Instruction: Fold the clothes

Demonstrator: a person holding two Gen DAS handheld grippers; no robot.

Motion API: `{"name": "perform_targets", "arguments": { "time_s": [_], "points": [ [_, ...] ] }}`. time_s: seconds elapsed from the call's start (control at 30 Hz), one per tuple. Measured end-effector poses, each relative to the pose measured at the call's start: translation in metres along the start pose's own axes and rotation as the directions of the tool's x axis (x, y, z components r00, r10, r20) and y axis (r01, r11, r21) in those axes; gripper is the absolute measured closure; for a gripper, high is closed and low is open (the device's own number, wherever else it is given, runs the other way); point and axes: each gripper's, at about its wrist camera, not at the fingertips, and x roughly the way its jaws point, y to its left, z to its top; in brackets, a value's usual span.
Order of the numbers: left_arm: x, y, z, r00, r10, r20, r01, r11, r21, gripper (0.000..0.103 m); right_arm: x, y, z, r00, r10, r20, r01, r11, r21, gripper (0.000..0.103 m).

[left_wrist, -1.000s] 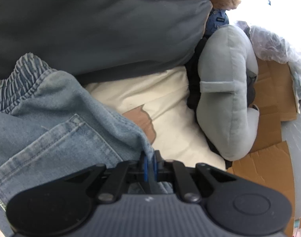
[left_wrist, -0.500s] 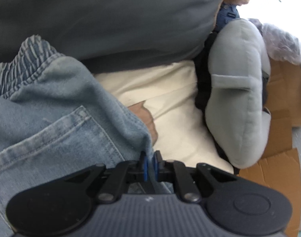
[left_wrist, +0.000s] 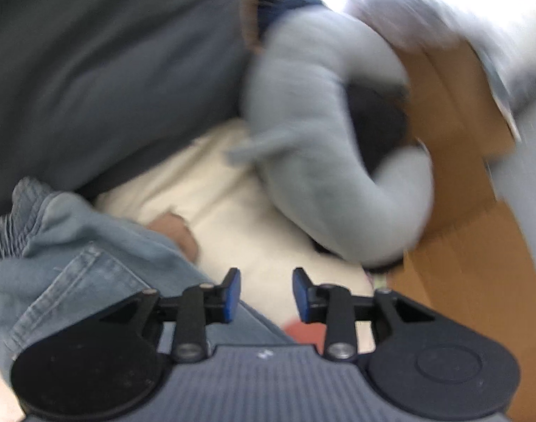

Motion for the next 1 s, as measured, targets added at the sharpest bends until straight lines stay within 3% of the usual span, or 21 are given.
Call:
{"name": "perform_targets", "arguments": {
  "time_s": [0.1, 0.2, 0.37, 0.53, 0.67, 0.9, 1.0],
  "points": [
    [-0.015, -0.03, -0.005, 0.996, 0.083, -0.042, -0.08, 0.993, 0.084, 0.065, 0.022, 0.01, -0.001, 0.999, 0.026, -0.041, -0.026, 1.0, 0.001, 0.07],
    [-0.02, -0.055, -0.013, 0.995, 0.071, -0.067, -0.059, 0.985, 0.165, 0.064, 0.036, 0.028, -0.017, 0.996, 0.032, -0.085, -0.032, 0.999, -0.001, 0.07],
    [-0.008, -0.1, -0.037, 0.99, -0.054, -0.128, 0.098, 0.925, 0.367, 0.061, 0.058, 0.045, -0.016, 0.994, 0.004, -0.112, -0.02, 0.989, -0.146, 0.067],
    [0.019, -0.128, -0.07, 0.951, -0.171, -0.258, 0.276, 0.848, 0.452, 0.061, 0.059, 0.063, -0.016, 0.994, -0.042, -0.101, 0.013, 0.963, -0.27, 0.065],
    [0.037, -0.144, -0.095, 0.916, -0.206, -0.344, 0.373, 0.751, 0.545, 0.063, 0.062, 0.078, -0.016, 0.992, -0.087, -0.094, 0.045, 0.923, -0.381, 0.057],
    [0.052, -0.152, -0.124, 0.9, -0.203, -0.387, 0.433, 0.528, 0.73, 0.065, 0.069, 0.115, -0.038, 0.983, -0.129, -0.131, 0.03, 0.815, -0.578, 0.057],
    [0.061, -0.152, -0.132, 0.881, -0.21, -0.423, 0.471, 0.461, 0.752, 0.065, 0.072, 0.131, -0.049, 0.979, -0.14, -0.147, 0.012, 0.762, -0.648, 0.057]
  ]
}}
